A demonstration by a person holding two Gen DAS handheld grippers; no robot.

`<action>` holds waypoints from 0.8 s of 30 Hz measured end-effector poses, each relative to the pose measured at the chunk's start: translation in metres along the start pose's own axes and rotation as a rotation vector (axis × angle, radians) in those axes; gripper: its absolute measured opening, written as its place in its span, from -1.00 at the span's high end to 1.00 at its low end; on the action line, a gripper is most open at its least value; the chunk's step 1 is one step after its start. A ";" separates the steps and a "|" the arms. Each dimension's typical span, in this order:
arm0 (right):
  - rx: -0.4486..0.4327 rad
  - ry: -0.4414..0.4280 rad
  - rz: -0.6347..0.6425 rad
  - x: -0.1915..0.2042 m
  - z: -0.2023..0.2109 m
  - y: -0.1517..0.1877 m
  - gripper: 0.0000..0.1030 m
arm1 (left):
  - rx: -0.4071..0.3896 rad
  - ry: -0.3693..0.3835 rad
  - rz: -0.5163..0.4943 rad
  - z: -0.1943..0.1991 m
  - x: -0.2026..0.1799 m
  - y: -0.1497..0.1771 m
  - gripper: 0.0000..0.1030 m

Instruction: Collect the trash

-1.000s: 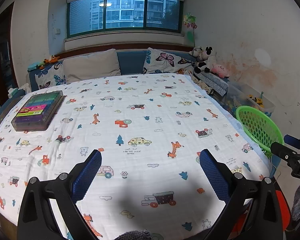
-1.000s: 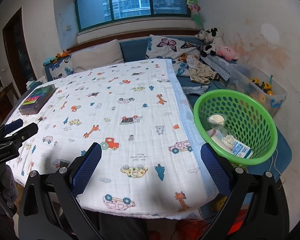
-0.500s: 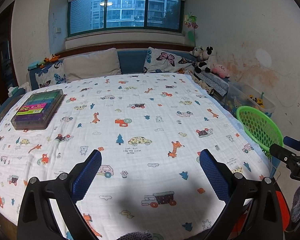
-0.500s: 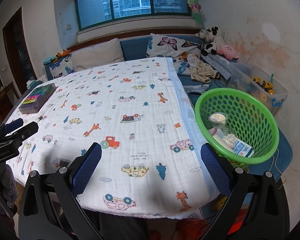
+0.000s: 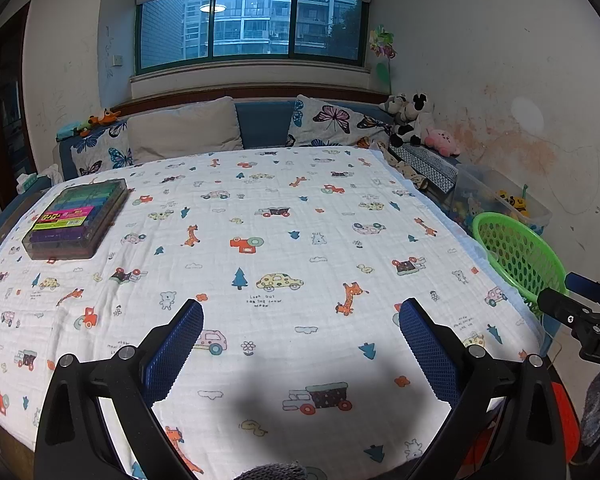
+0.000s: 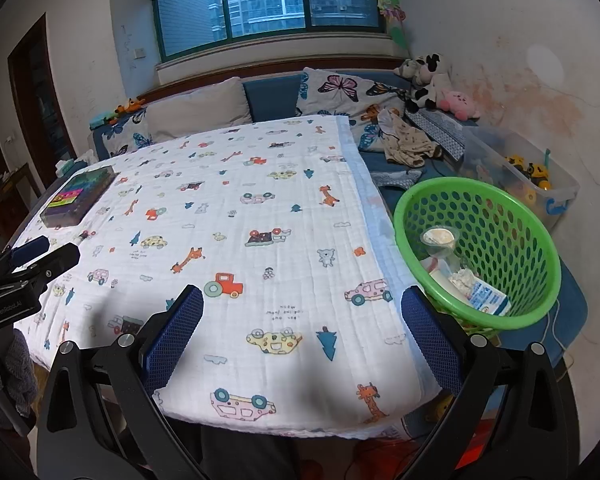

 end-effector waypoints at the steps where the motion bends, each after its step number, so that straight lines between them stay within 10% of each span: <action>1: -0.001 -0.001 0.001 0.000 0.000 0.000 -0.91 | -0.001 0.000 0.001 0.000 0.000 0.000 -0.85; 24: -0.021 -0.018 0.007 0.005 0.004 -0.005 -0.91 | -0.046 -0.008 0.000 0.013 -0.007 -0.008 -0.85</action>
Point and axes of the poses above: each gripper's, at about its wrist camera, not at the fingertips, and z roughly against the way its jaws point, x to its left, y to its underside, the point moved 10 cm from there along -z, roughly the way its jaws point, and after that the axes turned 2 degrees about -x, right-handed, at the moved point
